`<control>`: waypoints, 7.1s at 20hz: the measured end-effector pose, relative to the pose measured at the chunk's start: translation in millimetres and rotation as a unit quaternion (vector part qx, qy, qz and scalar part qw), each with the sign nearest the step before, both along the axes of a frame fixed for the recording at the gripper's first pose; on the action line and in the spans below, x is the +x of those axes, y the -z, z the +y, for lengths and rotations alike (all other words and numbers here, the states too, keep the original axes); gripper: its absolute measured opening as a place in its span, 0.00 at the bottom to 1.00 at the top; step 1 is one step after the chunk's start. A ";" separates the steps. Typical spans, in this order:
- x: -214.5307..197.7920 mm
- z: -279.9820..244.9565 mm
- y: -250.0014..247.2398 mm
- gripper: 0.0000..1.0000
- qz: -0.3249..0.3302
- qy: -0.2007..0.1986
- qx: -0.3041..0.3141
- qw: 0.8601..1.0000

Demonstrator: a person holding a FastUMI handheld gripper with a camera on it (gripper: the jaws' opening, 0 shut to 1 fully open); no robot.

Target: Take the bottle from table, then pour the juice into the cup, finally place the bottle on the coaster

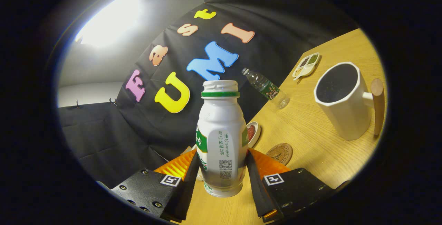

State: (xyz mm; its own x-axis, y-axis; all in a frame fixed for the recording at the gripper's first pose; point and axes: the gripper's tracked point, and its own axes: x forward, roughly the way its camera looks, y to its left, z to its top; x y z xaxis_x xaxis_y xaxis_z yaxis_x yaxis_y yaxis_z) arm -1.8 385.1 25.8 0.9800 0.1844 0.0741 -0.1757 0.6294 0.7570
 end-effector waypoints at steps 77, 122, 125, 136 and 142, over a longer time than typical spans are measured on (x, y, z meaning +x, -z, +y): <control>12.1 -33.3 -37.7 0.72 -0.009 0.037 0.414 0.910; 8.0 -46.4 -48.9 0.72 -0.016 0.056 0.520 0.852; 7.8 -47.6 -50.0 0.72 -0.016 0.059 0.532 0.845; 8.6 -52.9 -48.0 0.72 -0.017 0.071 0.569 0.819; 10.3 -58.7 -49.2 0.72 -0.021 0.076 0.587 0.806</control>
State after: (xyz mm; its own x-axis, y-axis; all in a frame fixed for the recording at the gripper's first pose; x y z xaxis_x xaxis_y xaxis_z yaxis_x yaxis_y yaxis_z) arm 8.5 326.4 75.0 0.9770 -0.1585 0.1428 -0.2041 -0.4992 0.8421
